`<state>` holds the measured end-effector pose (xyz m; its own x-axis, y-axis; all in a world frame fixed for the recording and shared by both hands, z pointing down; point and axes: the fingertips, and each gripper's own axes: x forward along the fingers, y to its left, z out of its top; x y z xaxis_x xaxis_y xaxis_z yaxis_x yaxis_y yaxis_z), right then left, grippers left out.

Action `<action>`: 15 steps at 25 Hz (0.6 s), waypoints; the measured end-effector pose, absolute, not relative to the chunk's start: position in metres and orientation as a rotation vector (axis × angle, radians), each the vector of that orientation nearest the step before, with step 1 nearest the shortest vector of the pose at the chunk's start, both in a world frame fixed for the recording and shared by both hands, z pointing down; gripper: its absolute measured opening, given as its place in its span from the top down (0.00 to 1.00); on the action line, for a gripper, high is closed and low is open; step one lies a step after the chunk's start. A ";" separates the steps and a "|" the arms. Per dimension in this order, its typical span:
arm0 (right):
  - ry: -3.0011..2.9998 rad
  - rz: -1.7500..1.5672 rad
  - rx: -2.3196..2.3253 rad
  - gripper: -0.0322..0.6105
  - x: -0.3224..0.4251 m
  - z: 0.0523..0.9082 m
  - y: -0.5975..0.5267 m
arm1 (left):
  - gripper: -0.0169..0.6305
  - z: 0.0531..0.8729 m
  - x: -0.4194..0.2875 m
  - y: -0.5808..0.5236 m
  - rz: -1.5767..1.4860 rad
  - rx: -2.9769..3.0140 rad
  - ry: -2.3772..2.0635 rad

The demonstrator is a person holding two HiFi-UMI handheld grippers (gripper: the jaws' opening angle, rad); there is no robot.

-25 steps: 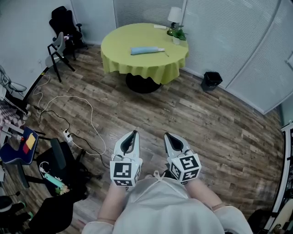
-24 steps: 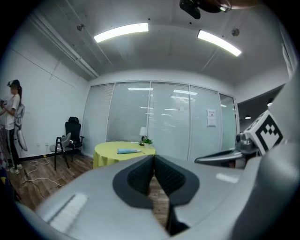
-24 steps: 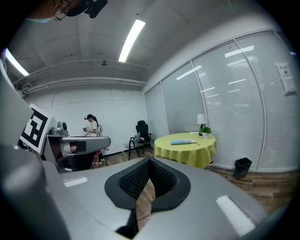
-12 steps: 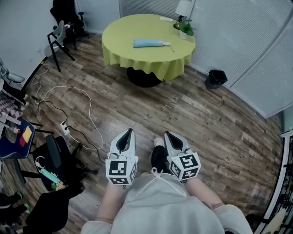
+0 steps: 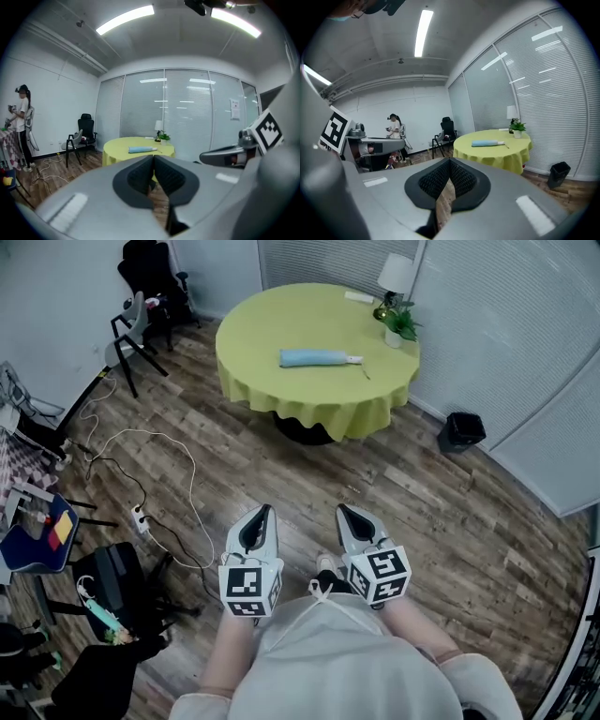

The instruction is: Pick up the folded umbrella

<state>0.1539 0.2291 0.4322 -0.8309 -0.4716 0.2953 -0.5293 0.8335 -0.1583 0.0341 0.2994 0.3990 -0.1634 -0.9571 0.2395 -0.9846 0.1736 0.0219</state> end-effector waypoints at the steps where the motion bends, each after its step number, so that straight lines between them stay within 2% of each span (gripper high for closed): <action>1: -2.776 0.337 0.756 0.95 0.153 0.430 0.213 | 0.96 0.397 0.033 0.284 0.205 1.887 -2.253; 15: -2.758 0.309 0.706 0.95 0.136 0.444 0.046 | 0.96 0.414 0.014 0.115 0.221 1.862 -2.238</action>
<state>0.1362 0.0458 0.4438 -0.8422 -0.4364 0.3166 -0.4956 0.8579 -0.1359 0.0140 0.1148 0.4142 -0.1719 -0.9490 0.2643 -0.9824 0.1851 0.0258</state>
